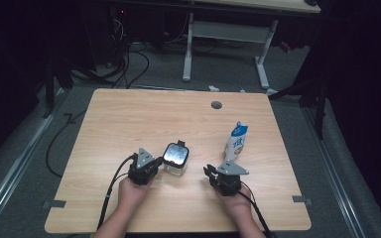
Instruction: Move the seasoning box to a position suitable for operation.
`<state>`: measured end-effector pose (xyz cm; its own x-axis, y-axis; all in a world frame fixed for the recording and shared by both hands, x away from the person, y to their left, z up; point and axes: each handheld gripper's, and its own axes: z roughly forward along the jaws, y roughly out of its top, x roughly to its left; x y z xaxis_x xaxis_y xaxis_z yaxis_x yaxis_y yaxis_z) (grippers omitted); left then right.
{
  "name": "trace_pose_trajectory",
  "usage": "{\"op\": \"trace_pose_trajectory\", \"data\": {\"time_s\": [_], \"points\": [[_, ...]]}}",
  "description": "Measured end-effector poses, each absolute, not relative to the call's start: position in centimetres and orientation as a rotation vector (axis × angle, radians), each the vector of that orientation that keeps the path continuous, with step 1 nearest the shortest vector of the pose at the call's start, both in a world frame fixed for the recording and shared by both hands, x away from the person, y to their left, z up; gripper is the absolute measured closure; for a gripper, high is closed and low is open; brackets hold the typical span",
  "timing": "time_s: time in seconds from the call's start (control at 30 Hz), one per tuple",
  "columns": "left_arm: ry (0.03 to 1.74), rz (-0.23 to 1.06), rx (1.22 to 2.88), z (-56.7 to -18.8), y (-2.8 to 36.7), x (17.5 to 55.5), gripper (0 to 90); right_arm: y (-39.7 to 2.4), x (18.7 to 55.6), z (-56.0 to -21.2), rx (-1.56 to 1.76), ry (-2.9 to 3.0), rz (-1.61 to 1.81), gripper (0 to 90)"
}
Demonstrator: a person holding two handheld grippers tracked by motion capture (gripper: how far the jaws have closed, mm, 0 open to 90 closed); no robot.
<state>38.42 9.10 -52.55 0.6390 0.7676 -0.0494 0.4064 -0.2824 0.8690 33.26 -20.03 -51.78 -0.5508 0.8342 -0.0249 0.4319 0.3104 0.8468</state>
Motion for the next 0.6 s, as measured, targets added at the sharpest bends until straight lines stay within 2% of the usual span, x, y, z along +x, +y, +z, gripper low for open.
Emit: {"op": "trace_pose_trajectory", "data": {"time_s": [0.07,0.13,0.6], "points": [[0.914,0.485,1.91,-52.4,9.0,38.9,90.0,-20.1,33.1,-51.8,1.107,2.116,1.142,90.0],[0.913,0.468,1.89,-52.5,9.1,39.1,90.0,-20.0,33.0,-51.8,1.095,2.114,1.135,90.0],[0.853,0.45,1.92,-51.8,8.3,36.7,90.0,-20.8,33.0,-52.1,1.125,2.105,1.121,84.8]]}}
